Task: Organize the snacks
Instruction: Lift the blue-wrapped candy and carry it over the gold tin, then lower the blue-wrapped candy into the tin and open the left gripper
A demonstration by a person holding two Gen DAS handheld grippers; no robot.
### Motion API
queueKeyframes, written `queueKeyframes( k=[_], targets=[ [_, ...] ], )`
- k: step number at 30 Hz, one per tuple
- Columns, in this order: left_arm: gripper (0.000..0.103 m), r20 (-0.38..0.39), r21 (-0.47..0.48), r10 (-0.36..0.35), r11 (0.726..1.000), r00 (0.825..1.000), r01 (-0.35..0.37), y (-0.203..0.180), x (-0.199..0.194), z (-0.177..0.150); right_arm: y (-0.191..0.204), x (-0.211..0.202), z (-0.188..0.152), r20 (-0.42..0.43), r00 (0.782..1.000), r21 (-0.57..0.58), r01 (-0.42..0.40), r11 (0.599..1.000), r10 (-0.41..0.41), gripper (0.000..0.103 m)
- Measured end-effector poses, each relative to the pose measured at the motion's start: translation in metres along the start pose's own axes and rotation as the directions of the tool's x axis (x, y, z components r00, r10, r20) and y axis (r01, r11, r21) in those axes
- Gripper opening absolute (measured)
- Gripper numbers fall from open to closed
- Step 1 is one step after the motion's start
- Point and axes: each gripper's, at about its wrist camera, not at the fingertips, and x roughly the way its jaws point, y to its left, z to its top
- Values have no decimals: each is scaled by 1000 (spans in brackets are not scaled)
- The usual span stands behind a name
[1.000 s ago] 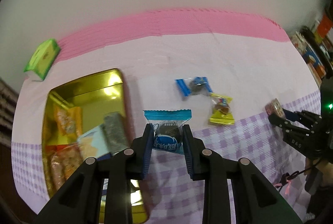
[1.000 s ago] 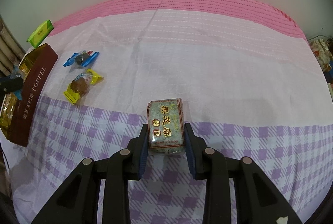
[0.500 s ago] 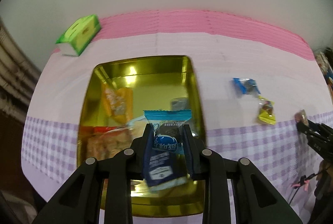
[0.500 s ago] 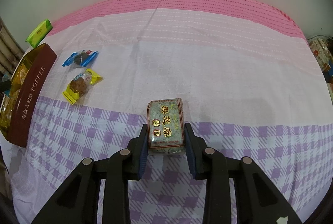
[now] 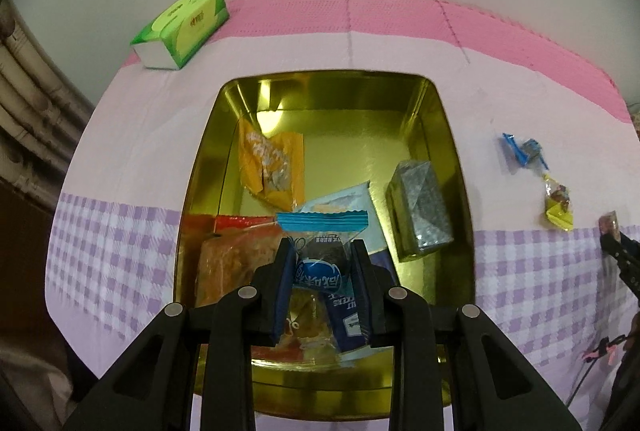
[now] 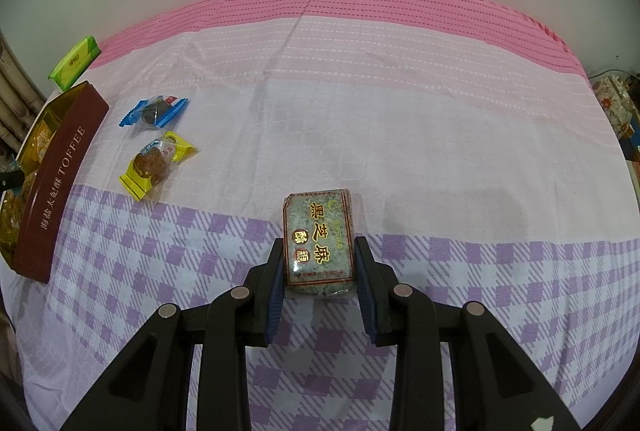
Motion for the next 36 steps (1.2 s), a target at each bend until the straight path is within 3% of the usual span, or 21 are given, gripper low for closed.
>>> queueKeyframes(
  k=[18, 26, 30, 36],
  targets=[
    [30, -15, 13, 25, 1000, 1000, -25, -2, 10, 2, 2, 1, 0, -3, 1000, -10, 6, 1000, -6, 35],
    [31, -7, 3, -2, 1000, 1000, 2, 3, 8, -2, 4, 1, 0, -2, 1000, -23, 10, 1000, -10, 39],
    [44, 11, -9, -18, 1000, 1000, 18, 6, 3, -2, 4, 1, 0, -1, 1000, -23, 10, 1000, -10, 39],
    [46, 45, 10, -24, 1000, 999, 24, 5, -9, -4, 5, 1, -1, 2, 1000, -18, 10, 1000, -10, 41]
  ],
)
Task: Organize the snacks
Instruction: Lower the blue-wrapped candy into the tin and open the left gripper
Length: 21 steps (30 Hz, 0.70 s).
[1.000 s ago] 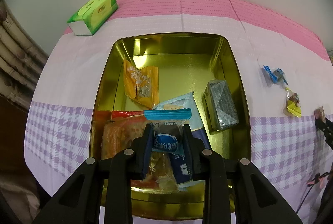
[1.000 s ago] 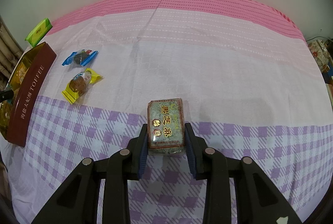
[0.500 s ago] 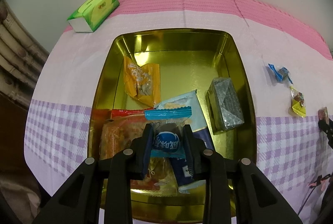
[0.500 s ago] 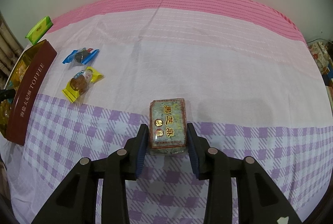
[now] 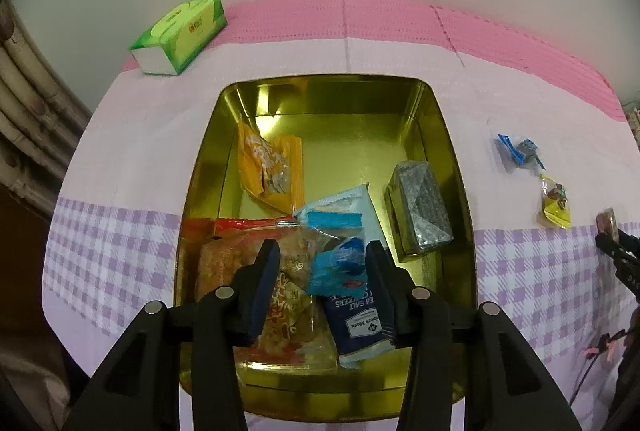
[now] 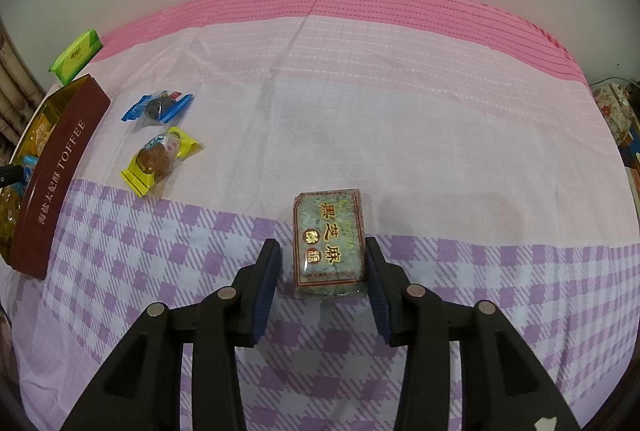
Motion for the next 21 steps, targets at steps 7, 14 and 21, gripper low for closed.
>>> queueKeyframes(
  k=[7, 14, 21],
  targets=[
    [50, 64, 9, 35, 999, 997, -36, 1, -19, -7, 0, 0, 2, -7, 1000, -8, 10, 1000, -10, 41],
    [55, 126, 14, 64, 998, 990, -67, 6, -34, -15, 2, 1, 3, -3, 1000, -6, 19, 1000, -19, 41],
    [63, 151, 4, 43, 999, 988, -44, 11, -42, -18, 4, 3, 6, -7, 999, -11, 46, 999, -46, 30]
  ],
)
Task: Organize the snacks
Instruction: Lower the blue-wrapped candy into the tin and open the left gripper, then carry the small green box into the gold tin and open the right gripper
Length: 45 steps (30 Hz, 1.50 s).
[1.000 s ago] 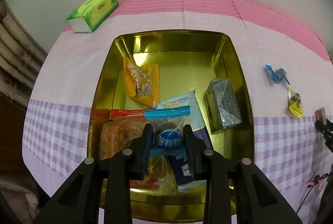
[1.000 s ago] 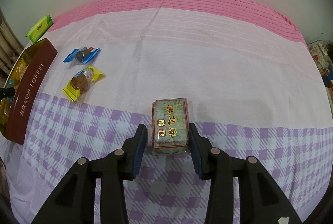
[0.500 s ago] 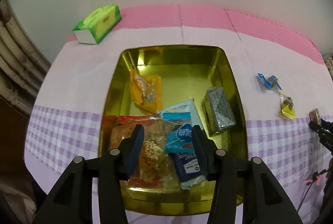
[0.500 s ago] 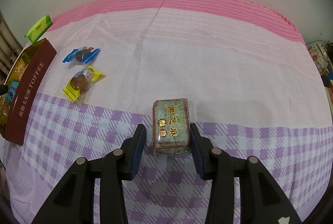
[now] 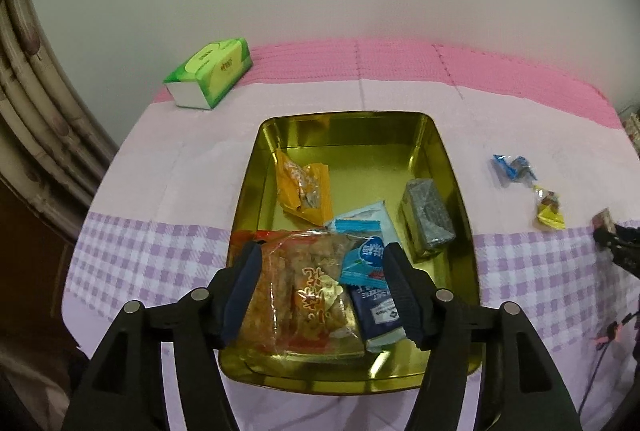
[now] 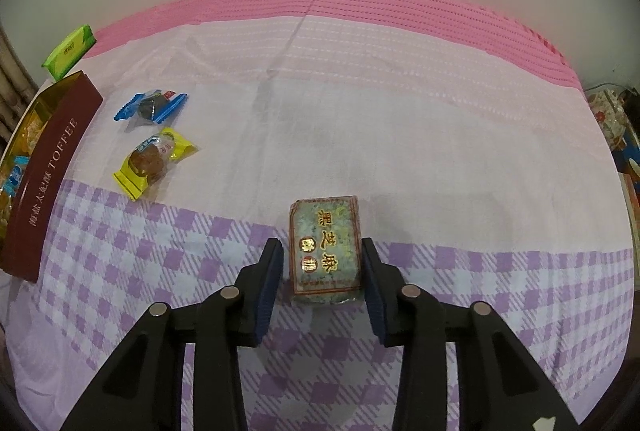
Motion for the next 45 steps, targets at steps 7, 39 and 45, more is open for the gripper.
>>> queueKeyframes(
  k=[7, 39, 45],
  targets=[
    [70, -8, -38, -5, 999, 1000, 4, 8, 4, -3, 2, 0, 4, -10, 1000, 9, 23, 1000, -23, 28],
    [74, 54, -213, 54, 976, 997, -41, 50, -5, 1, 212, -65, 32, -6, 944, -312, -315, 896, 329, 28],
    [75, 57, -247, 79, 967, 995, -63, 60, -6, 2, 261, -60, 27, -48, 929, -388, -357, 850, 368, 28]
  ],
)
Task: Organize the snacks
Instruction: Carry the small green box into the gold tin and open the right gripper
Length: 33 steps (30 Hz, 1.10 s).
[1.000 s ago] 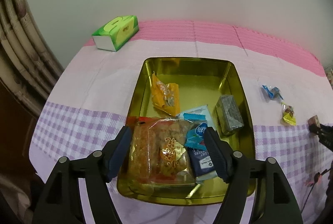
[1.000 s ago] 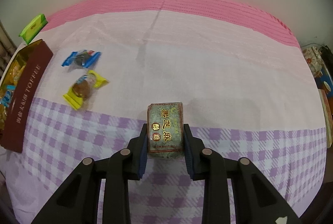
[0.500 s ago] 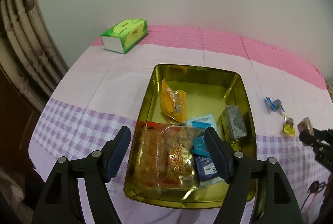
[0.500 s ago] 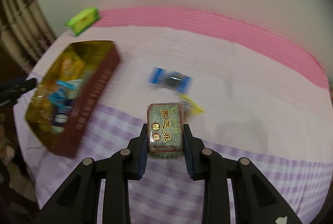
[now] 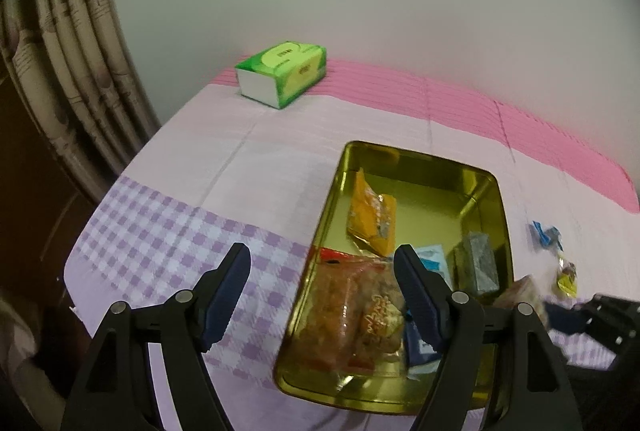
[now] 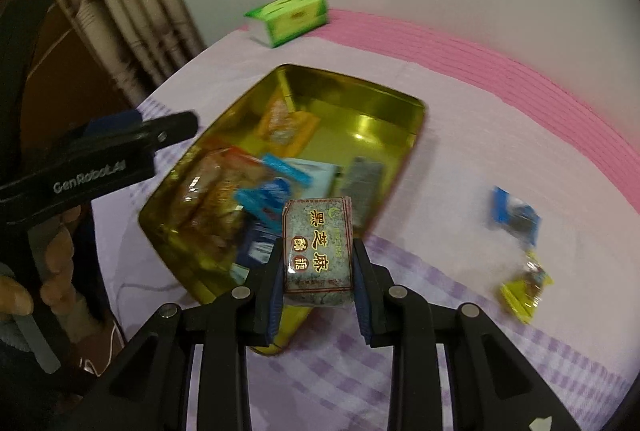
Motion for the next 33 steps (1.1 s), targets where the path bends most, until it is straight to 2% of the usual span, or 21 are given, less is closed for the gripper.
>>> queueKeyframes(
  k=[12, 22, 33],
  targets=[
    [76, -3, -55, 4, 998, 1000, -4, 14, 3, 4, 36, 34, 10, -50, 998, -77, -28, 997, 24, 28],
    [76, -9, -63, 0, 998, 1000, -1, 15, 3, 2, 37, 46, 7, -67, 998, -93, -14, 996, 8, 28],
    [76, -18, -57, 17, 998, 1000, -18, 12, 5, 0, 34, 53, 3, -66, 997, -72, -35, 997, 30, 31]
  ],
)
